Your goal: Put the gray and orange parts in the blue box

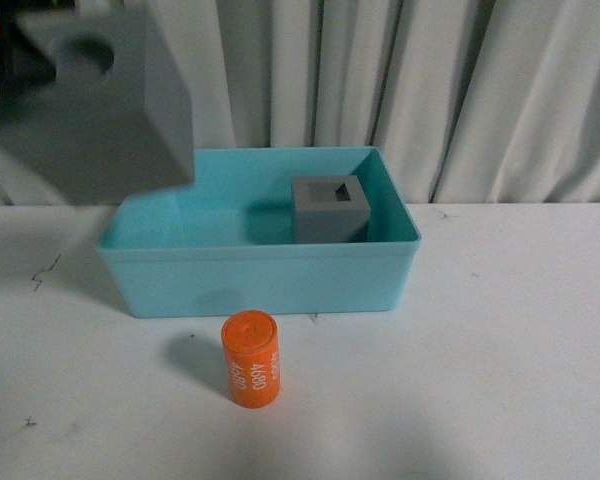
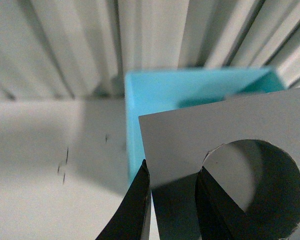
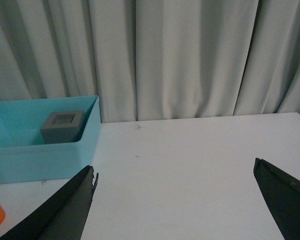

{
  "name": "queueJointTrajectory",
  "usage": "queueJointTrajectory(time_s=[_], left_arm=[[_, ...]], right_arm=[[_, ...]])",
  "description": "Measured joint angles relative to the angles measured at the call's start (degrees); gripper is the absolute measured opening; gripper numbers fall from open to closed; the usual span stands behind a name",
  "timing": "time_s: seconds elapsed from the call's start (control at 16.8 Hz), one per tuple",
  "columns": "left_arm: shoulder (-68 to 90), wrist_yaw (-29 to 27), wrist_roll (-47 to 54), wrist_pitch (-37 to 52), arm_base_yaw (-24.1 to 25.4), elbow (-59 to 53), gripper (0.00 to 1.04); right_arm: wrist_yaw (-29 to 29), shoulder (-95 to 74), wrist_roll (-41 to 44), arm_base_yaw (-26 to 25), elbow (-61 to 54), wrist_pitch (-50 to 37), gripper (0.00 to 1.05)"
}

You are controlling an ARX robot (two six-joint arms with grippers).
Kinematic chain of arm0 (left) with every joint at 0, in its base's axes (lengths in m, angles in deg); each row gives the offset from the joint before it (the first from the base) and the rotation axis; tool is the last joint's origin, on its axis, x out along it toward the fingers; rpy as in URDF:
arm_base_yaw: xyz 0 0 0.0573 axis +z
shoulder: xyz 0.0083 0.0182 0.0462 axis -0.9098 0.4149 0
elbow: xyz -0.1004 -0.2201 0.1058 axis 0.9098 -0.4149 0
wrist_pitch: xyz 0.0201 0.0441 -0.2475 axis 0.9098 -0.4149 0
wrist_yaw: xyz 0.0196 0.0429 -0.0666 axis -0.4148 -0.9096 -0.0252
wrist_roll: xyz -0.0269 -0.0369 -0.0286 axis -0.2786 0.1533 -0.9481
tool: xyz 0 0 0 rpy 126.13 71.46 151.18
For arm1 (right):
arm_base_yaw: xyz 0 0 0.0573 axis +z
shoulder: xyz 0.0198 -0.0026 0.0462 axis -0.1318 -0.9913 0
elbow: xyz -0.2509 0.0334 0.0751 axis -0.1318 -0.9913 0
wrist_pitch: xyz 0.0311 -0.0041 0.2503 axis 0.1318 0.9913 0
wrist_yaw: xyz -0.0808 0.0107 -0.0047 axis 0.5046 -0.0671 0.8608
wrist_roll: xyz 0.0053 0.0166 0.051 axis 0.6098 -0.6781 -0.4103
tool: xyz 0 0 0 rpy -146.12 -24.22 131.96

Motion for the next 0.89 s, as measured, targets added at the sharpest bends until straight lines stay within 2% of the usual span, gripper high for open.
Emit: queueJointTrajectory(time_s=[0.24, 0.42, 0.53, 0.59, 0.65, 0.71, 0.89], left_arm=[[1.46, 0.13, 0.35, 1.97, -0.81, 2.91, 0.2], [14.84, -1.84, 2.16, 7.02, -3.61, 8.9, 0.2], [22.84, -3.34, 2.73, 7.17, -4.85, 13.97, 0.2], [28.63, -4.33, 4.15, 8.41, -5.4, 19.89, 0.2], [41.33, -6.78, 8.57, 8.15, -3.67, 28.28, 0.2], [45.59, -7.85, 9.86, 7.58, -2.23, 30.53, 0.2], [46.18, -7.91, 10.14, 8.61, -1.62, 32.35, 0.2]], right_arm=[[0.0, 0.0, -0.02, 0.0, 0.0, -0.02, 0.98], [0.0, 0.0, 0.0, 0.0, 0.0, -0.02, 0.98], [0.0, 0.0, -0.02, 0.0, 0.0, 0.0, 0.98], [-0.02, 0.0, 0.0, 0.0, 0.0, -0.02, 0.98], [0.0, 0.0, 0.0, 0.0, 0.0, 0.0, 0.98], [0.0, 0.0, 0.0, 0.0, 0.0, -0.02, 0.98], [0.0, 0.0, 0.0, 0.0, 0.0, -0.02, 0.98]])
